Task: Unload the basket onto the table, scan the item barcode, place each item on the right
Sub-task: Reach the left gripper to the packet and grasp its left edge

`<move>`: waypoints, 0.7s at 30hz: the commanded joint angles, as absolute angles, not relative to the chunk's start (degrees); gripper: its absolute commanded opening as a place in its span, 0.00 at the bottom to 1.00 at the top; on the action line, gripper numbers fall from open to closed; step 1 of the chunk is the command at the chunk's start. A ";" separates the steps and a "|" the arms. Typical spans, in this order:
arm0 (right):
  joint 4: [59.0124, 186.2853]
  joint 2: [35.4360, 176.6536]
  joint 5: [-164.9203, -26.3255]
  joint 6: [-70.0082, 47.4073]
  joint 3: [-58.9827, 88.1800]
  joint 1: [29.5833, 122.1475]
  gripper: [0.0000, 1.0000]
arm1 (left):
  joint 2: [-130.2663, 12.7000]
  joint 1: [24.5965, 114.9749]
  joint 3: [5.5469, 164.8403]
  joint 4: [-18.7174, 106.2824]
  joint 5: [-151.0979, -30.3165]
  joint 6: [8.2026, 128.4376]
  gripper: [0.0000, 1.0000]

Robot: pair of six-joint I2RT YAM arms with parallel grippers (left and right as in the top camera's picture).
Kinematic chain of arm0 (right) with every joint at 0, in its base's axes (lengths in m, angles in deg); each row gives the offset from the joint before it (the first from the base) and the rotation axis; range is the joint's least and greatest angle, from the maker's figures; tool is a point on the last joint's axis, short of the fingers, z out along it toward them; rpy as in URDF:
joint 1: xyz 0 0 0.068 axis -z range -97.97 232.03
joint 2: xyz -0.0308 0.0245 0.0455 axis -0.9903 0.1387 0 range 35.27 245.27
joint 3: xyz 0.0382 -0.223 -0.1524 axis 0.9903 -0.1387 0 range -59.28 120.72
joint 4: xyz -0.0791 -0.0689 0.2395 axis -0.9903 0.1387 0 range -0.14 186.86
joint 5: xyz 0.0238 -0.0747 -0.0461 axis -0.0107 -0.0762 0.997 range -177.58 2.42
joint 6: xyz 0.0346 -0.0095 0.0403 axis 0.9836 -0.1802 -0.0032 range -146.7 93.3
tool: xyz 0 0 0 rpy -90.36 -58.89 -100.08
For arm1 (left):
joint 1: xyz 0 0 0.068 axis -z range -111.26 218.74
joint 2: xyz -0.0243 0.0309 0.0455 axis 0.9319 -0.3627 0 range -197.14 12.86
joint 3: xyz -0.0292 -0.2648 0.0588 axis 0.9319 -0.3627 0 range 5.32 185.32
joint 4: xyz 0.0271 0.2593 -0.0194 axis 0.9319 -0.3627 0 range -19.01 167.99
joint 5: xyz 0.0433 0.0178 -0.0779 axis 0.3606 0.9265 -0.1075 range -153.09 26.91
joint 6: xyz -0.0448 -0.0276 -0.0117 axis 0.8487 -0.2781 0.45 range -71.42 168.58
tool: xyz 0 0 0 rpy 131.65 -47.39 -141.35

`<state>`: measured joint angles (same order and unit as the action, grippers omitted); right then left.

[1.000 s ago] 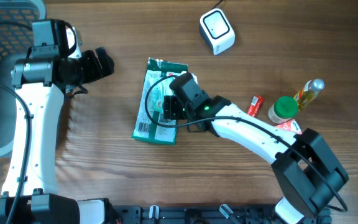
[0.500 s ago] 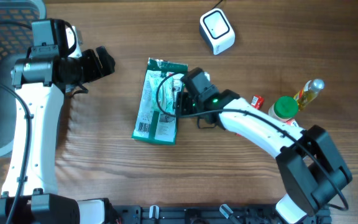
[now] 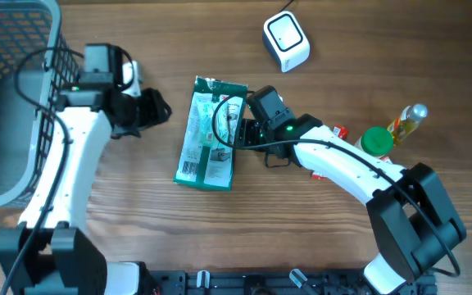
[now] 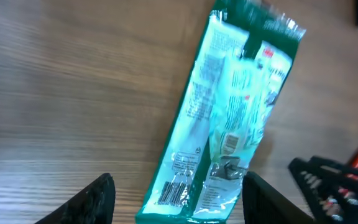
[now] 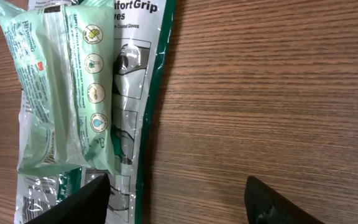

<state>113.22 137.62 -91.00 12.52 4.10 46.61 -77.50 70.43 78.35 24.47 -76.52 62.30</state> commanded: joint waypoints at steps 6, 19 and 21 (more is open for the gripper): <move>113.57 138.97 -91.70 12.70 3.99 46.65 0.69 | -81.85 76.81 73.22 29.83 -77.42 62.58 0.52; 114.33 138.97 -91.70 12.35 3.99 46.65 0.70 | -89.72 81.12 73.00 36.08 -74.12 65.80 0.58; 114.33 138.97 -91.70 12.37 3.99 46.65 0.70 | -90.09 81.18 73.00 36.69 -74.12 65.80 0.58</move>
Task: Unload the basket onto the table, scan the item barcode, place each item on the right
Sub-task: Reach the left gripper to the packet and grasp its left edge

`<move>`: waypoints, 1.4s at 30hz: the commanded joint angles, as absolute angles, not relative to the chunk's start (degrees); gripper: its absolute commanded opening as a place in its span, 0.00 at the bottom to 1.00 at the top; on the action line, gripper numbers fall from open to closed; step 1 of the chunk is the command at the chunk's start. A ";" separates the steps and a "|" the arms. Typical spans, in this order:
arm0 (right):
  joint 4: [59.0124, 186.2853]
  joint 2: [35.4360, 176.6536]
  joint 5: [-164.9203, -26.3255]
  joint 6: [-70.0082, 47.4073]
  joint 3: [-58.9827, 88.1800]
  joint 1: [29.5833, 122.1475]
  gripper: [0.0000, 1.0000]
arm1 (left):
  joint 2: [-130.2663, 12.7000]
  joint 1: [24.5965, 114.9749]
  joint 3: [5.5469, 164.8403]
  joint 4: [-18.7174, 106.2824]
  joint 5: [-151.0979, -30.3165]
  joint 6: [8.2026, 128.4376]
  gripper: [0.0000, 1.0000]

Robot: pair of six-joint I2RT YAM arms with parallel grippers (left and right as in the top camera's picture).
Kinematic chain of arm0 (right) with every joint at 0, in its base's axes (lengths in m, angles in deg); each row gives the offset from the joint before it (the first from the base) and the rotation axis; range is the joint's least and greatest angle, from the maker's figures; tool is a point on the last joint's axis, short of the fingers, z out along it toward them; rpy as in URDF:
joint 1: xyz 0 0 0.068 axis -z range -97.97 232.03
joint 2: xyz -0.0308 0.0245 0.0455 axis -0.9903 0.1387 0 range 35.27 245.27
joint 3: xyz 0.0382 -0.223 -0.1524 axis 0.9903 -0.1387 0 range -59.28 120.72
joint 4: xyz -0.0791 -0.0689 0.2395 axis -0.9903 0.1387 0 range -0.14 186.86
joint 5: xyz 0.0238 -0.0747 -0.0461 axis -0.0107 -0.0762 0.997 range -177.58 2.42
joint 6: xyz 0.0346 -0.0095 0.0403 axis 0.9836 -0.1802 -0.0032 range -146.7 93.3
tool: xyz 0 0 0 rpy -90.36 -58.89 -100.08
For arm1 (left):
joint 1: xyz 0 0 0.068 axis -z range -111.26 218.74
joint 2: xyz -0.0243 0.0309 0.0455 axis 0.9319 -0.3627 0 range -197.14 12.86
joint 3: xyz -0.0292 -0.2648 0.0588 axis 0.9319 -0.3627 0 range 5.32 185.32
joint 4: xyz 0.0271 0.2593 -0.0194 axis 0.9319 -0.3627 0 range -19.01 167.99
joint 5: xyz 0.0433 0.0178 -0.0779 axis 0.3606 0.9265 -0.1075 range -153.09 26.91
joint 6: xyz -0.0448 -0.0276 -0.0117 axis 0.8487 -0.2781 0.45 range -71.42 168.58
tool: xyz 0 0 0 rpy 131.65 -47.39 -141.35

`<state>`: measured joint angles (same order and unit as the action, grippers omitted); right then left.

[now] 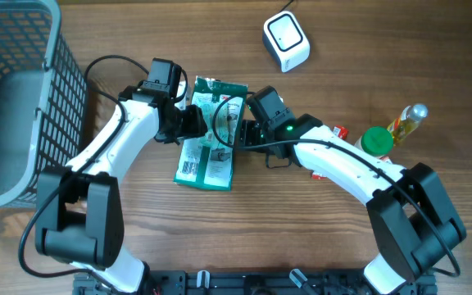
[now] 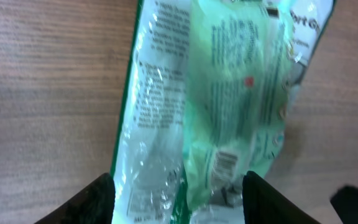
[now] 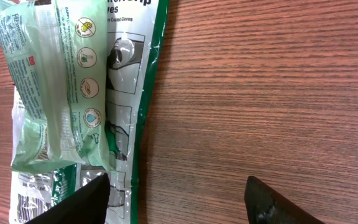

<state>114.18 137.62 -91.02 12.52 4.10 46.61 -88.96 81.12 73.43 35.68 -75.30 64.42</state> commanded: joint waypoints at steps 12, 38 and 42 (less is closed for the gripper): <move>114.33 138.97 -91.70 12.33 3.99 46.65 0.70 | -92.17 81.23 72.98 37.13 -73.92 65.77 0.63; 114.29 138.97 -91.70 12.37 3.99 46.65 0.70 | -92.41 81.53 71.95 45.52 -80.65 67.28 0.45; 114.29 138.97 -91.70 12.37 3.99 46.65 0.70 | -93.68 82.63 71.95 46.31 -80.63 67.28 0.45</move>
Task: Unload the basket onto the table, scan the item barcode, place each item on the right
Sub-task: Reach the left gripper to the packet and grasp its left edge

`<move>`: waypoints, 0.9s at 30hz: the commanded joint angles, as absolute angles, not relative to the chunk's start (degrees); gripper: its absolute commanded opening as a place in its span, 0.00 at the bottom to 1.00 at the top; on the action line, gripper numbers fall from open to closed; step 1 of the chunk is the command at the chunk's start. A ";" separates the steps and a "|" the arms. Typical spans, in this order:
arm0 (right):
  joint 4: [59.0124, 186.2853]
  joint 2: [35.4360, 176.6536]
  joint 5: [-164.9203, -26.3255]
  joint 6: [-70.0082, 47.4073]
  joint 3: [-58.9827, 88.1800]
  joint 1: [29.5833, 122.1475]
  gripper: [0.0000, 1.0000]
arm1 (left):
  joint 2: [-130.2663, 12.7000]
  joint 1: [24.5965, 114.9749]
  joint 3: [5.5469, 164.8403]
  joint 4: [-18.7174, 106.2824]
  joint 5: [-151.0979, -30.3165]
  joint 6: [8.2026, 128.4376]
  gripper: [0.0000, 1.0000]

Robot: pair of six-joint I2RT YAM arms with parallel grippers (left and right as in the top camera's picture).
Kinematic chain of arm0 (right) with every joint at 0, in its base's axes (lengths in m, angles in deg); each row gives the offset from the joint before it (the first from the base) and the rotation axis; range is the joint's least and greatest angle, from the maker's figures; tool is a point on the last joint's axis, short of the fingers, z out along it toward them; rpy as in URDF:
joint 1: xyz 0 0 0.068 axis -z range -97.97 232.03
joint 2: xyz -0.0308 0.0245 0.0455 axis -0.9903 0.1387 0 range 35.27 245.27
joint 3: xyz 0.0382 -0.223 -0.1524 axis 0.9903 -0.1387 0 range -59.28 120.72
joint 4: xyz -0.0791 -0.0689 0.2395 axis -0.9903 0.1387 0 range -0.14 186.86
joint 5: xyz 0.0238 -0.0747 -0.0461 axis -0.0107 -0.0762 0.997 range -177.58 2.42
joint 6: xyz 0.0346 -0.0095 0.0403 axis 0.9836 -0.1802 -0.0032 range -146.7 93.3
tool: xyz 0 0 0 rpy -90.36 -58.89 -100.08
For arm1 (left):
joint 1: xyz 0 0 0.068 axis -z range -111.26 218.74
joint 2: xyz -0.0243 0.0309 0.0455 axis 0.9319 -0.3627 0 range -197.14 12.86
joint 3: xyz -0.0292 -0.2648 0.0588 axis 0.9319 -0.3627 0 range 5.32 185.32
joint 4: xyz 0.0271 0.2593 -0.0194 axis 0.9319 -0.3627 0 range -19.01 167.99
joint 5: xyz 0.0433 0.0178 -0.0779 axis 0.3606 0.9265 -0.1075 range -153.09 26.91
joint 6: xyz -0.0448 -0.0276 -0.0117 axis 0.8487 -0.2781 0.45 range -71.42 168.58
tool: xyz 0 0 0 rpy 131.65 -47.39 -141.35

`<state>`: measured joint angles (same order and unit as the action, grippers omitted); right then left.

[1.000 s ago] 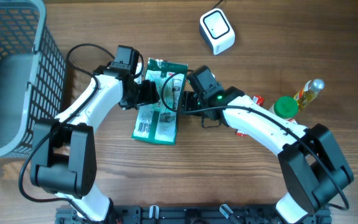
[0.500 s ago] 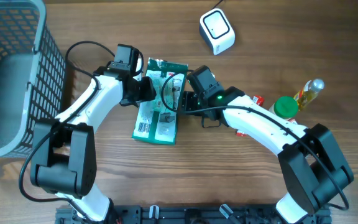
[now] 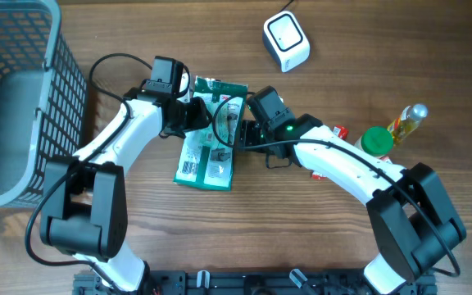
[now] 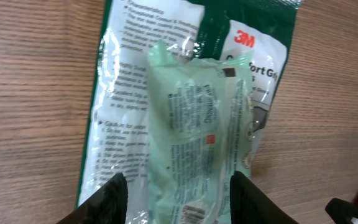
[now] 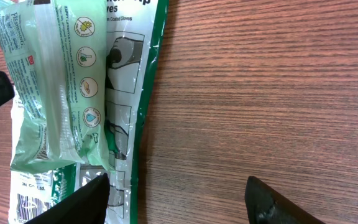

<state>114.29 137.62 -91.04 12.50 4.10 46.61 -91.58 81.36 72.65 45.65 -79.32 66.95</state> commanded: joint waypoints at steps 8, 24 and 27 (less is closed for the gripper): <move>114.42 138.97 -91.74 12.37 3.99 46.65 0.70 | -98.68 83.94 71.95 49.54 -78.90 67.28 0.45; 109.74 138.03 -106.39 4.26 4.03 47.66 0.79 | -91.95 82.26 72.67 45.04 -86.18 67.04 0.04; 108.28 137.01 -113.88 3.65 4.03 49.84 0.80 | -88.08 80.53 72.67 42.98 -91.91 67.04 0.04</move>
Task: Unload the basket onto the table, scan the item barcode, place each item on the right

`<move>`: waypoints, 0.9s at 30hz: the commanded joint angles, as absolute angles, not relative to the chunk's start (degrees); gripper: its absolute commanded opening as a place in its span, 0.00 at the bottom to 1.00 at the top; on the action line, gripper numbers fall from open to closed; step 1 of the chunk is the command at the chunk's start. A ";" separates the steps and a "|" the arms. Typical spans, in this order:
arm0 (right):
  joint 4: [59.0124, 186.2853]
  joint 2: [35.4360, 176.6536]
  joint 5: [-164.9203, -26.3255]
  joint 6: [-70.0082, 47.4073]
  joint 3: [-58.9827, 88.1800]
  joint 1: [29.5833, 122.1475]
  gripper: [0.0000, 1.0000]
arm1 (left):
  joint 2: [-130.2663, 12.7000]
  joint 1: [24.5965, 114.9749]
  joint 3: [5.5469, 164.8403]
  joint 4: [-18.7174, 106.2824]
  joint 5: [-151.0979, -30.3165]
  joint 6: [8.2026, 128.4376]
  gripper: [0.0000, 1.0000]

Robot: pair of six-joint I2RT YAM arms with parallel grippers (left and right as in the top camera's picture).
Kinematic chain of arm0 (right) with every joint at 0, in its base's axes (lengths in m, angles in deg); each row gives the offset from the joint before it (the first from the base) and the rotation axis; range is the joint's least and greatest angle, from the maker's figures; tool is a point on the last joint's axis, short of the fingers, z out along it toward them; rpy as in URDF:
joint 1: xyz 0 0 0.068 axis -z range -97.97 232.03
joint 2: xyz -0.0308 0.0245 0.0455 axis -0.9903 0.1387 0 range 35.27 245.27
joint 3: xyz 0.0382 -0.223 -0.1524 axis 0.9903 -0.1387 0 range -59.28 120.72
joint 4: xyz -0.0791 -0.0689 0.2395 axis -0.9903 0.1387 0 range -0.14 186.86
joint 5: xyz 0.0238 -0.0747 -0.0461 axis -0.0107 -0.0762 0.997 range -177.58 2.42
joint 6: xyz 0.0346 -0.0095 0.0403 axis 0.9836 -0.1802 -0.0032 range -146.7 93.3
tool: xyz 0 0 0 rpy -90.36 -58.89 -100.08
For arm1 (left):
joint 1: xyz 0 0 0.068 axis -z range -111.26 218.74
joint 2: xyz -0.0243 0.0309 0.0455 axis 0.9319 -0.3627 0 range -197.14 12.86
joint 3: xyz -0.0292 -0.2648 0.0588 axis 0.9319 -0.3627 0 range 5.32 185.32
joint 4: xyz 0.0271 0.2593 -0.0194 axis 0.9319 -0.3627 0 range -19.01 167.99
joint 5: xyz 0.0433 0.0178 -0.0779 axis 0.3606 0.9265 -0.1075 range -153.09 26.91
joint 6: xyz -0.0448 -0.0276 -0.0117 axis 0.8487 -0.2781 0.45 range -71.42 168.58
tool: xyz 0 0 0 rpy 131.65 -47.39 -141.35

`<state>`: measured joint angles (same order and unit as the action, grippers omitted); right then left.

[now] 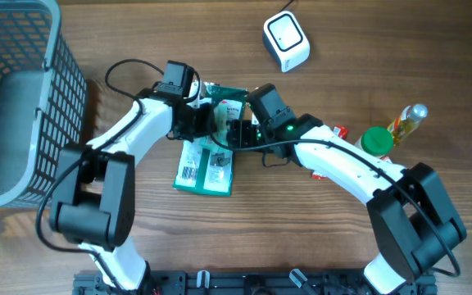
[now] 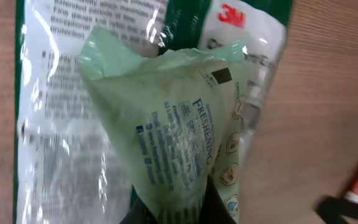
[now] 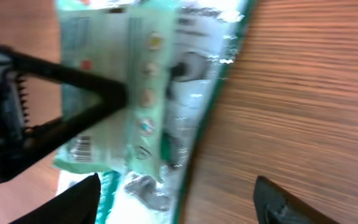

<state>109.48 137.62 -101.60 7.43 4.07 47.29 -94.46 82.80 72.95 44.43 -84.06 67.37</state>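
A pale green soft pack (image 2: pixel 166 143) lies on a larger green-edged 3M package (image 1: pixel 206 164) in the middle of the table. My left gripper (image 2: pixel 179 205) is shut on the pale green pack and bunches its end into a peak. In the overhead view the left gripper (image 1: pixel 206 123) sits at the package's upper end. My right gripper (image 3: pixel 182 202) is open, low over the package's right edge, with nothing between its fingers (image 3: pixel 79 202). A barcode (image 1: pixel 188 172) shows at the package's lower left. The white scanner (image 1: pixel 286 41) stands at the back.
A grey wire basket (image 1: pixel 15 98) fills the far left. To the right, beside the right arm, are a bottle (image 1: pixel 408 121), a green cap (image 1: pixel 377 141) and a small red item (image 1: pixel 339 131).
My left gripper was open over the upper end of the pale green pack and is now shut on it, pinching it up. The right wrist has shifted and tilted a little, still open.
My left gripper was open on the table left of the package. It then stood open over the package's left side, then over its upper end, and now pinches the pale green pack. My right gripper stayed open at the package's right edge throughout.
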 commanded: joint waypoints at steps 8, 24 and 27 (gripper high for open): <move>104.45 136.55 -135.96 1.79 4.03 57.56 0.80 | -84.06 76.97 72.67 36.95 -109.33 62.89 0.04; 97.11 136.57 -144.40 5.62 4.01 59.77 0.73 | -84.04 77.91 72.67 33.32 -120.30 54.76 0.04; 96.82 136.59 -141.34 6.88 4.01 59.77 0.66 | -84.04 77.88 72.67 33.32 -120.30 54.74 0.04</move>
